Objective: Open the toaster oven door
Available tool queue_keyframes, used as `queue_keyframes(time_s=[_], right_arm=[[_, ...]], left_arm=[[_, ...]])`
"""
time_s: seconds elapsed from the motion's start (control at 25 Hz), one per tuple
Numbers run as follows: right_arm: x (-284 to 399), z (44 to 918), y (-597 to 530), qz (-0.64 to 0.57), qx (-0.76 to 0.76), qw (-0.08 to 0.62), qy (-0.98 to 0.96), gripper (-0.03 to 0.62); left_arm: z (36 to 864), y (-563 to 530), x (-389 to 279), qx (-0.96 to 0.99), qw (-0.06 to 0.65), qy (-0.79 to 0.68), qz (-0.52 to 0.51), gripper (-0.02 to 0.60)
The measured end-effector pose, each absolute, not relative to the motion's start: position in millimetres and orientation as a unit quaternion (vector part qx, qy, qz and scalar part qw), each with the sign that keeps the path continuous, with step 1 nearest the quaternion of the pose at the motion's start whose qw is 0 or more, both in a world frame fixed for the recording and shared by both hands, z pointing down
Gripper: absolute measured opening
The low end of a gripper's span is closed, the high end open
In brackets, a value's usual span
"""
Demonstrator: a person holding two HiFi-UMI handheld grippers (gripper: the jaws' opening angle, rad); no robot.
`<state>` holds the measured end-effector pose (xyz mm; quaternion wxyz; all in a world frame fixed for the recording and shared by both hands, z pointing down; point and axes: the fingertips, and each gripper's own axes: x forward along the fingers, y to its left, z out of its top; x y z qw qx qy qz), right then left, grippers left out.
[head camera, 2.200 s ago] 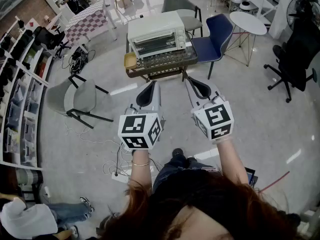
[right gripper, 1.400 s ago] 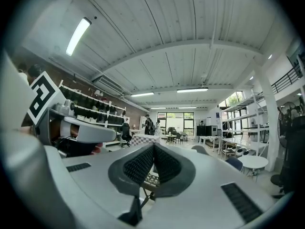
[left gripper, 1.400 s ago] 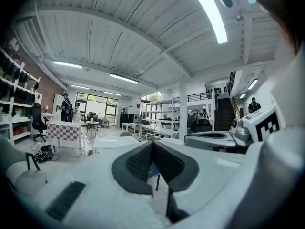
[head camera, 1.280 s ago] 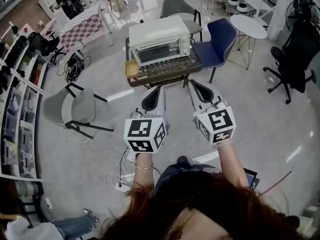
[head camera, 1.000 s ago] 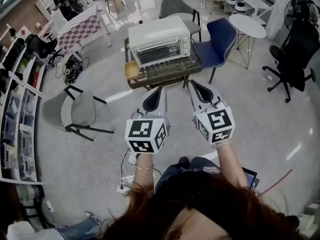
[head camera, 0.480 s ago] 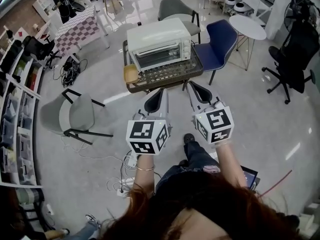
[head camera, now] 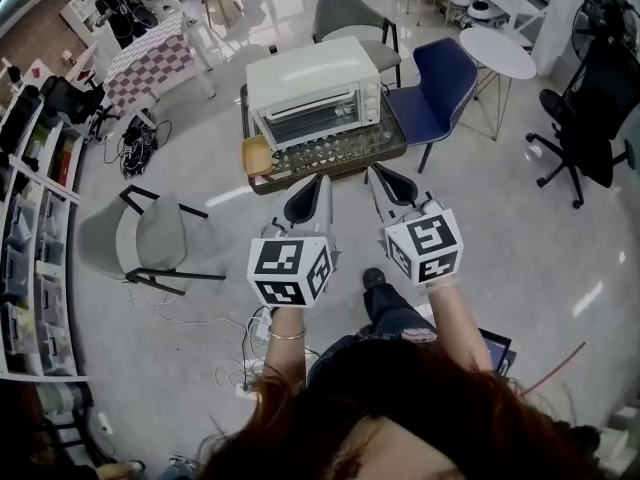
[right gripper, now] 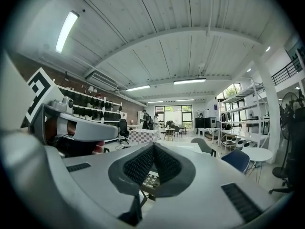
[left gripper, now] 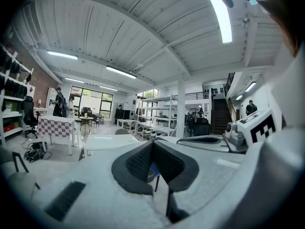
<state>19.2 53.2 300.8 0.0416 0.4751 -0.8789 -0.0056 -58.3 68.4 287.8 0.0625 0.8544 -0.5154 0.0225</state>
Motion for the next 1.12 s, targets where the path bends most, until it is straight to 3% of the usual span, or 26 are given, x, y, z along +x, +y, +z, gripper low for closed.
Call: queue_keyframes(time_s=[1.12], right_arm=[[26, 331, -116, 0.057, 0.419, 0.043, -0.905, 0.000]], left_arm=[[306, -92, -39, 0.832, 0.088, -0.547, 0.033, 0.014]])
